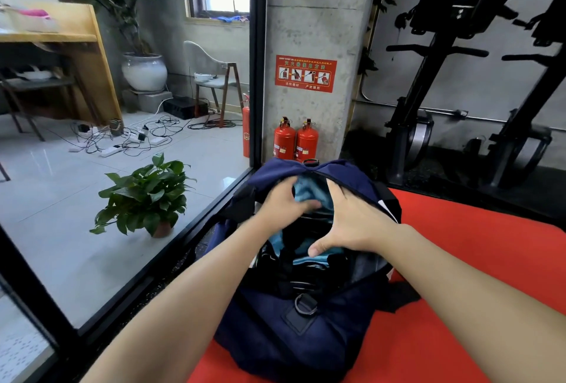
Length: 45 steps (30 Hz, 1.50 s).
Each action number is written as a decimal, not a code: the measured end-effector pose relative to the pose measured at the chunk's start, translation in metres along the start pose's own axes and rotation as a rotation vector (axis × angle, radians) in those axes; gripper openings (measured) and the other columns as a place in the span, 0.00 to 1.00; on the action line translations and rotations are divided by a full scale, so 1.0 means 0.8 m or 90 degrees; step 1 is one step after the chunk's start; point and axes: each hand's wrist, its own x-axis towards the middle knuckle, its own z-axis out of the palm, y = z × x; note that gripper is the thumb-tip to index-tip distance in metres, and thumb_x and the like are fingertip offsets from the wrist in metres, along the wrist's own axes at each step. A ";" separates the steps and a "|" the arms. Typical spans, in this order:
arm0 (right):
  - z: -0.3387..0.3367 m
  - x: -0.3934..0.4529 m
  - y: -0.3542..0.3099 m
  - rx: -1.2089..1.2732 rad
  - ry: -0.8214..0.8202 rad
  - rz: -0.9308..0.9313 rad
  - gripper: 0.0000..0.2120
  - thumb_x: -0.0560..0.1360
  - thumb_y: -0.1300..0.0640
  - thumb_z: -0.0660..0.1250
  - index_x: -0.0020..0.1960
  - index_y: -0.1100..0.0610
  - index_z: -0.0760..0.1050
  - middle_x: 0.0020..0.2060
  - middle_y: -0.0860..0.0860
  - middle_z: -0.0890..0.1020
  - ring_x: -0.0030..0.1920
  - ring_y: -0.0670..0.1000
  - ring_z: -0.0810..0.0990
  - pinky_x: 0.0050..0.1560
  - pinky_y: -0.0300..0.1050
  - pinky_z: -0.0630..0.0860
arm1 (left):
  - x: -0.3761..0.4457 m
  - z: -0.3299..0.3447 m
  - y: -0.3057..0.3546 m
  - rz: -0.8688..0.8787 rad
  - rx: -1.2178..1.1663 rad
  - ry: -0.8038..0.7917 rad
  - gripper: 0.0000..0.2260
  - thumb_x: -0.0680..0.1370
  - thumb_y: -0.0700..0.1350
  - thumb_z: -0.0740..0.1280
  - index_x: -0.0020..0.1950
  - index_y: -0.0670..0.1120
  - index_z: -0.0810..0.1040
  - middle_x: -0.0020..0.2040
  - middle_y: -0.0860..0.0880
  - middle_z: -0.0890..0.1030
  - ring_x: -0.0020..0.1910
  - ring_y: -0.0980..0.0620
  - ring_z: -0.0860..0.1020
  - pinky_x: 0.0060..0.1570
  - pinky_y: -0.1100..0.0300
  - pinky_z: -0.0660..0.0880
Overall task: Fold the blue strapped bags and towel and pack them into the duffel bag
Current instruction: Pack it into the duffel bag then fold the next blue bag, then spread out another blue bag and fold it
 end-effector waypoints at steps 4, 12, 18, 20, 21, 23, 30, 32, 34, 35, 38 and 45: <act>0.001 0.004 -0.003 0.003 0.004 0.007 0.68 0.51 0.33 0.82 0.79 0.45 0.47 0.76 0.45 0.62 0.75 0.47 0.62 0.71 0.41 0.63 | 0.008 -0.011 -0.003 -0.007 0.023 -0.072 0.34 0.67 0.51 0.81 0.70 0.49 0.73 0.66 0.52 0.79 0.66 0.52 0.76 0.67 0.58 0.70; 0.011 0.000 0.017 -0.052 -0.036 0.031 0.66 0.51 0.28 0.79 0.79 0.43 0.49 0.76 0.42 0.65 0.74 0.47 0.66 0.68 0.43 0.68 | 0.003 -0.027 -0.024 0.008 0.277 -0.171 0.41 0.71 0.66 0.73 0.79 0.60 0.59 0.76 0.56 0.68 0.74 0.51 0.67 0.62 0.62 0.65; 0.024 0.013 0.027 -0.147 -0.071 0.048 0.67 0.52 0.20 0.71 0.81 0.45 0.45 0.80 0.44 0.57 0.79 0.50 0.57 0.75 0.47 0.59 | -0.002 -0.052 -0.017 0.088 0.334 -0.250 0.38 0.70 0.72 0.69 0.77 0.64 0.61 0.75 0.61 0.69 0.73 0.57 0.68 0.67 0.62 0.66; 0.030 0.020 0.035 -0.203 -0.128 0.081 0.69 0.53 0.17 0.67 0.82 0.49 0.44 0.81 0.47 0.52 0.80 0.51 0.52 0.78 0.50 0.54 | -0.001 -0.054 -0.021 0.095 0.398 -0.296 0.47 0.67 0.74 0.69 0.80 0.61 0.55 0.79 0.58 0.62 0.77 0.56 0.61 0.74 0.57 0.61; 0.034 0.022 0.040 -0.231 -0.163 0.099 0.69 0.54 0.17 0.66 0.82 0.51 0.44 0.81 0.48 0.51 0.81 0.52 0.50 0.78 0.51 0.52 | -0.001 -0.053 -0.025 0.086 0.431 -0.316 0.49 0.66 0.75 0.69 0.81 0.59 0.54 0.80 0.57 0.60 0.78 0.55 0.59 0.76 0.56 0.59; 0.043 0.021 0.048 -0.260 -0.213 0.130 0.68 0.56 0.16 0.64 0.82 0.52 0.45 0.82 0.49 0.50 0.81 0.53 0.48 0.79 0.52 0.49 | -0.001 -0.048 -0.037 0.075 0.481 -0.351 0.50 0.66 0.74 0.70 0.81 0.56 0.54 0.80 0.54 0.59 0.78 0.54 0.58 0.77 0.56 0.57; 0.057 0.021 0.056 -0.247 -0.266 0.174 0.64 0.57 0.16 0.63 0.82 0.47 0.46 0.81 0.49 0.52 0.81 0.56 0.51 0.78 0.54 0.51 | -0.004 -0.040 -0.047 0.043 0.558 -0.415 0.49 0.67 0.77 0.64 0.81 0.58 0.52 0.81 0.57 0.55 0.80 0.53 0.55 0.78 0.53 0.55; 0.054 0.019 0.054 -0.241 -0.247 0.163 0.65 0.57 0.16 0.63 0.82 0.49 0.46 0.81 0.49 0.52 0.81 0.55 0.50 0.78 0.54 0.50 | -0.006 -0.042 -0.040 0.031 0.547 -0.395 0.50 0.65 0.79 0.64 0.81 0.59 0.52 0.81 0.57 0.57 0.79 0.53 0.57 0.77 0.51 0.57; 0.050 0.012 0.051 -0.215 -0.204 0.145 0.64 0.59 0.16 0.62 0.82 0.51 0.47 0.81 0.50 0.53 0.80 0.54 0.51 0.78 0.53 0.52 | -0.014 -0.045 -0.029 0.043 0.487 -0.349 0.49 0.65 0.77 0.67 0.81 0.59 0.55 0.80 0.56 0.60 0.78 0.54 0.60 0.75 0.55 0.59; 0.046 0.005 0.049 -0.196 -0.180 0.136 0.63 0.60 0.17 0.62 0.82 0.51 0.48 0.81 0.50 0.53 0.80 0.54 0.52 0.79 0.53 0.52 | -0.020 -0.047 -0.022 0.062 0.459 -0.321 0.47 0.67 0.75 0.68 0.80 0.59 0.56 0.79 0.57 0.62 0.78 0.55 0.60 0.74 0.59 0.60; 0.028 -0.022 0.036 -0.118 -0.140 0.129 0.59 0.64 0.18 0.59 0.82 0.52 0.49 0.81 0.48 0.51 0.81 0.50 0.49 0.79 0.52 0.52 | -0.041 -0.054 0.005 0.064 0.433 -0.274 0.46 0.69 0.73 0.69 0.81 0.56 0.58 0.79 0.57 0.63 0.77 0.55 0.61 0.73 0.60 0.60; -0.037 -0.147 0.004 -0.079 -0.102 0.135 0.52 0.69 0.22 0.60 0.82 0.50 0.52 0.81 0.44 0.52 0.80 0.44 0.44 0.78 0.51 0.53 | -0.119 -0.049 0.092 0.068 0.433 -0.244 0.56 0.59 0.84 0.55 0.79 0.52 0.63 0.77 0.54 0.67 0.76 0.54 0.64 0.74 0.57 0.61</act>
